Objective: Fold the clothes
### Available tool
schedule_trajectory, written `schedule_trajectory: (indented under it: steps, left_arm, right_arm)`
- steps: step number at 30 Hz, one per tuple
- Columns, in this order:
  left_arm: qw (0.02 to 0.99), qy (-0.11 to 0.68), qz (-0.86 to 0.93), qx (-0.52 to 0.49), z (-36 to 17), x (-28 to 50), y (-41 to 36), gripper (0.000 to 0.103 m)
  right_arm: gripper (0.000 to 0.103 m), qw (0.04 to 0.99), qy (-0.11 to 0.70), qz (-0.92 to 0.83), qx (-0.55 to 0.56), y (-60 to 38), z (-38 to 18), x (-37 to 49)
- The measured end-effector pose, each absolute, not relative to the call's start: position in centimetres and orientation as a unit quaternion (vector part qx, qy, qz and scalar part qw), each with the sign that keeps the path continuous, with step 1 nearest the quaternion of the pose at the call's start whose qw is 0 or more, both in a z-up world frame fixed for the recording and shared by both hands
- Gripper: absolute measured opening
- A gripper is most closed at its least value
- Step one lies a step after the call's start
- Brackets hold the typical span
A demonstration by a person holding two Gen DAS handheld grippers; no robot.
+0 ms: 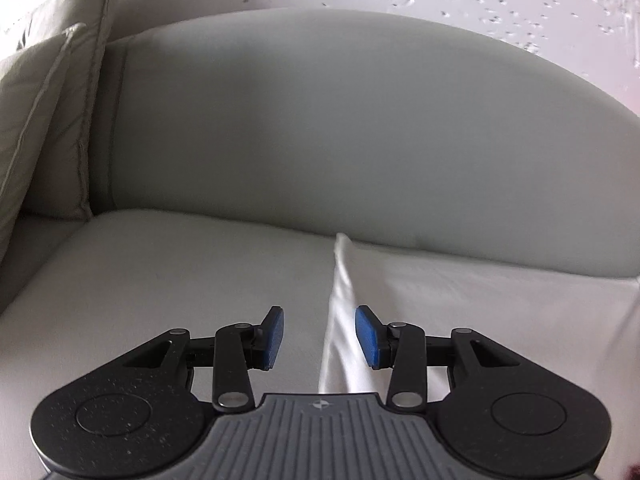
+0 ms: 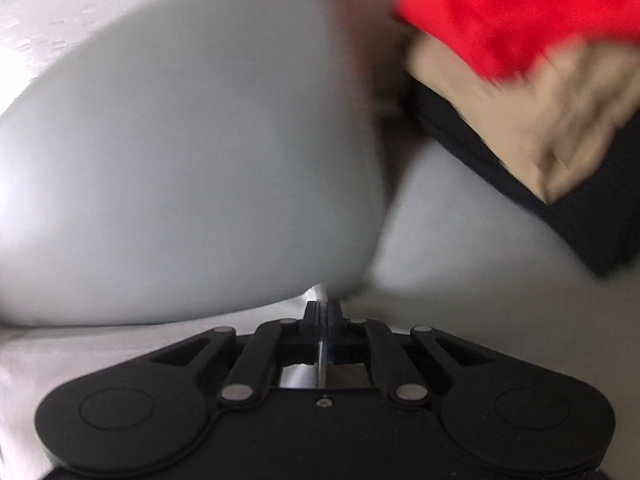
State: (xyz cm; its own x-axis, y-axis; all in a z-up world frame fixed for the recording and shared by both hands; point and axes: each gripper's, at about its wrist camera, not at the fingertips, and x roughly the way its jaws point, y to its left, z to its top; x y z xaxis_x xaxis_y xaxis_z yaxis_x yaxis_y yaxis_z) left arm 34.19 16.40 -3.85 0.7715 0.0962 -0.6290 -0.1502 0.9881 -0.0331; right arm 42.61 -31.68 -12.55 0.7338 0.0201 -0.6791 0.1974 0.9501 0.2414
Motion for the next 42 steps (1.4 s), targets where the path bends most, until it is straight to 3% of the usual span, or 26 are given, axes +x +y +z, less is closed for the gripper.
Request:
schedule_trajectory:
  steps: [8, 10, 18, 20, 21, 32, 39, 42]
  left_arm:
    - [0.923, 0.371, 0.029, -0.094, -4.9, 42.3, 18.7, 0.035]
    - [0.91, 0.395, 0.009, -0.123, -5.4, 44.1, 19.3, 0.023]
    - [0.895, 0.436, -0.009, -0.093, -5.9, 47.2, 18.2, 0.016]
    - [0.898, 0.434, -0.006, -0.076, -5.6, 47.1, 17.4, 0.003]
    - [0.901, 0.428, -0.004, -0.065, -5.3, 46.8, 17.0, 0.003]
    - [0.938, 0.341, -0.015, -0.055, 5.0, 35.7, 16.9, 0.003]
    - [0.933, 0.349, -0.005, -0.089, 10.1, 23.0, 18.2, 0.003]
    - [0.923, 0.368, 0.006, -0.11, 10.1, 16.7, 18.6, 0.004]
  right_arm:
    - [0.004, 0.904, 0.368, -0.058, 0.209, -32.7, -13.3, 42.0]
    - [0.004, 0.9, 0.372, -0.051, 0.221, -33.1, -13.4, 41.8]
    - [0.005, 0.897, 0.386, -0.043, 0.21, -32.9, -13.3, 40.8]
    - [0.005, 0.898, 0.389, -0.044, 0.201, -32.6, -13.2, 40.6]
    - [0.005, 0.898, 0.391, -0.044, 0.197, -32.5, -13.2, 40.5]
    - [0.004, 0.921, 0.353, -0.03, 0.162, -30.2, -2.6, 33.4]
    - [0.004, 0.92, 0.345, -0.002, 0.188, -29.5, 5.5, 25.2]
    - [0.005, 0.911, 0.363, 0.01, 0.195, -30.1, 6.4, 19.1]
